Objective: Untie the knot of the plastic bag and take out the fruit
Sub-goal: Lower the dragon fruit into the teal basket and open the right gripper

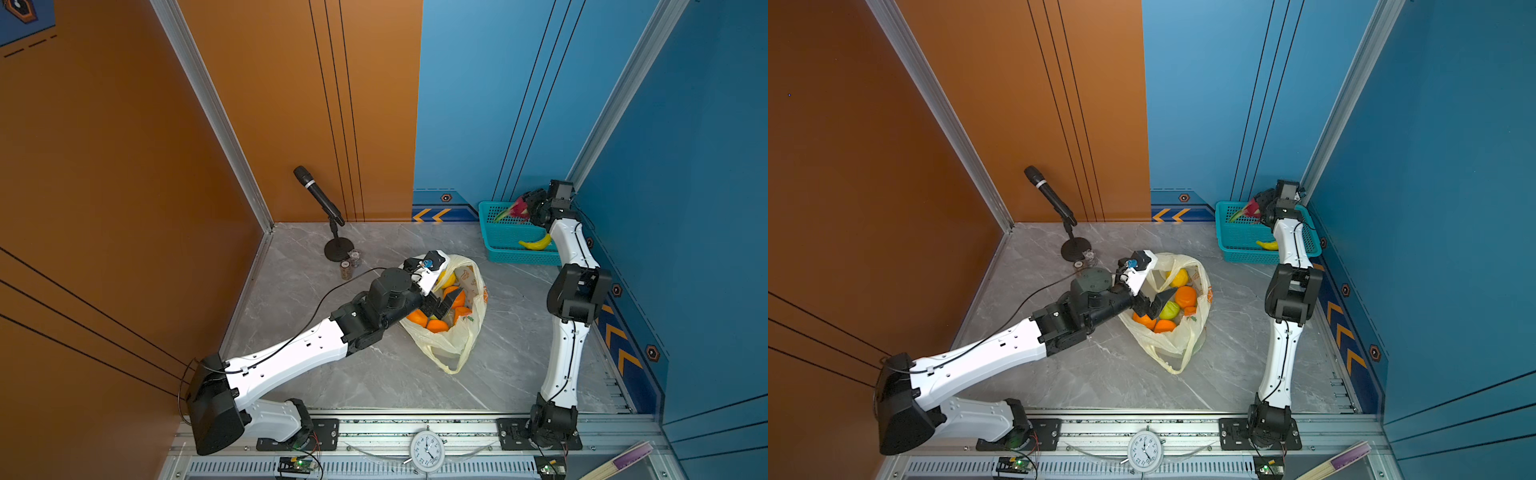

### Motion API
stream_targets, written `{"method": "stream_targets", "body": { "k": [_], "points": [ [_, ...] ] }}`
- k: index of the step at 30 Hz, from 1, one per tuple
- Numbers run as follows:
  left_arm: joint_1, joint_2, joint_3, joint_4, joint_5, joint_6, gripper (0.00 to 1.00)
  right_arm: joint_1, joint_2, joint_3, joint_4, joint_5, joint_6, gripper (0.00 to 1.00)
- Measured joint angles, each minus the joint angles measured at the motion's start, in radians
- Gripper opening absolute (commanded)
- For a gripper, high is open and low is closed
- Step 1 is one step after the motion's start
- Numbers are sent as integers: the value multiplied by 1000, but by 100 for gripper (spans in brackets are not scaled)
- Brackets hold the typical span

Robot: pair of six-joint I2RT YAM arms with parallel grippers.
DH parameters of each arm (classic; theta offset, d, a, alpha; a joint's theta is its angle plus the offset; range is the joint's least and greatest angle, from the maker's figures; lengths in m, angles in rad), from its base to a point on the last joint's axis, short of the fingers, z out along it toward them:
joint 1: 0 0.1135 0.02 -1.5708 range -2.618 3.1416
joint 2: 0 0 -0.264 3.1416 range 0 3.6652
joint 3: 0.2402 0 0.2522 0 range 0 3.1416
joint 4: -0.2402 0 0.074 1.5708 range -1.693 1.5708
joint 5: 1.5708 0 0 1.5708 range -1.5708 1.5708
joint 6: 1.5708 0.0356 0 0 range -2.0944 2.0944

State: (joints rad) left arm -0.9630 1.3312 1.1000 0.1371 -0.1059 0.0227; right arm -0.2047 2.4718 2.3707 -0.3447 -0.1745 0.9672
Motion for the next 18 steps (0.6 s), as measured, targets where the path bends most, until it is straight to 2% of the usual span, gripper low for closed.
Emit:
{"method": "stream_targets", "body": {
  "k": [9,14,16,18],
  "points": [
    [2,46,5,-9,0,-39,98,10,172,45,-39,-45,64,67],
    [5,47,8,-14,0,-57,98,10,190,45,-42,-65,98,95],
    [7,47,8,-15,0,-64,98,10,190,52,-45,-66,95,100],
    [7,47,8,-16,0,-70,98,9,190,58,-49,-70,93,100]
  ]
}}
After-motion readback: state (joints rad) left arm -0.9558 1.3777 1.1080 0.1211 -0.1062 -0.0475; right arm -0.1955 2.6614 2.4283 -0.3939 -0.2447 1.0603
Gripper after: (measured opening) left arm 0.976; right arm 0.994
